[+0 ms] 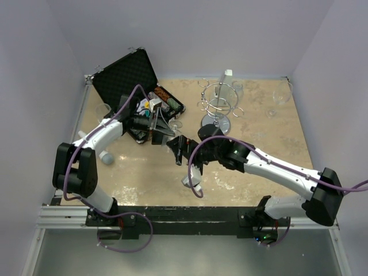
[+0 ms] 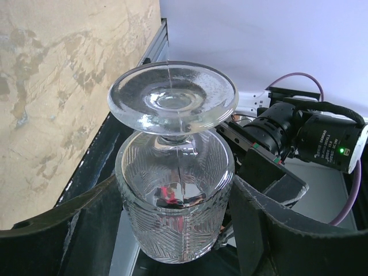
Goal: Take the wine glass off the wine glass rack
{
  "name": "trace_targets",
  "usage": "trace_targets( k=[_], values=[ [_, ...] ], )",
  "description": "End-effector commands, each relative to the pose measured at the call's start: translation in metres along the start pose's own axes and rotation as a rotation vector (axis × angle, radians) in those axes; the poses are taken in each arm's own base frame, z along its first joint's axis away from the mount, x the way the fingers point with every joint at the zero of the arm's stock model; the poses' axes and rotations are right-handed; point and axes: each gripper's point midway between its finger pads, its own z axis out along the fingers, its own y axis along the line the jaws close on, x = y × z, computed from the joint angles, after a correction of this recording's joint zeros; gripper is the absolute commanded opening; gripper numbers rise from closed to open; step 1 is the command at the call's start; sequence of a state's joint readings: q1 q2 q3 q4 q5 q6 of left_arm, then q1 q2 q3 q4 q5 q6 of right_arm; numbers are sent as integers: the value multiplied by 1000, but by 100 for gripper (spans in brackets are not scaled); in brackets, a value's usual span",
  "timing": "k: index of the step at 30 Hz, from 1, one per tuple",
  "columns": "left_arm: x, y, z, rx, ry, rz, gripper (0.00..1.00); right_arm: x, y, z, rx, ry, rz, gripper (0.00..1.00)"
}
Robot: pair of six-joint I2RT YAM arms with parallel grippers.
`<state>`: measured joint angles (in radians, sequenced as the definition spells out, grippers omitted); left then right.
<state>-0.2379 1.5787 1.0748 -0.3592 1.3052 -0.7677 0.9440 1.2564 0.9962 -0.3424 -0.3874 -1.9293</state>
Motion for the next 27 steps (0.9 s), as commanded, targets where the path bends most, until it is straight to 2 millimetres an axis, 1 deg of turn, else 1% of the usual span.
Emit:
trace_targets(
  k=[1,5,11,19,21,22,23,25,27],
  values=[
    [1,-14,-1,34,23,-11,0,6,-18,9,56,14,-63,98],
    [0,-14,-1,32,21,-8,0,9,-19,17,59,15,-65,96],
    [0,-12,-1,25,17,-15,0,10,-21,19,76,20,-72,88],
    [1,-10,-1,21,15,-23,0,13,-20,21,67,26,-64,68],
    [1,-10,-1,19,12,-26,2,13,-19,21,61,24,-56,60],
    [1,-9,-1,18,10,-25,12,12,-19,21,63,23,-54,57],
    [0,-9,0,16,8,-26,20,12,-20,20,64,25,-53,54],
    [-2,-10,0,19,3,-13,31,13,-20,18,71,30,-45,47],
    [-6,-11,-1,14,-15,3,42,13,-21,16,83,35,-29,43]
  ],
)
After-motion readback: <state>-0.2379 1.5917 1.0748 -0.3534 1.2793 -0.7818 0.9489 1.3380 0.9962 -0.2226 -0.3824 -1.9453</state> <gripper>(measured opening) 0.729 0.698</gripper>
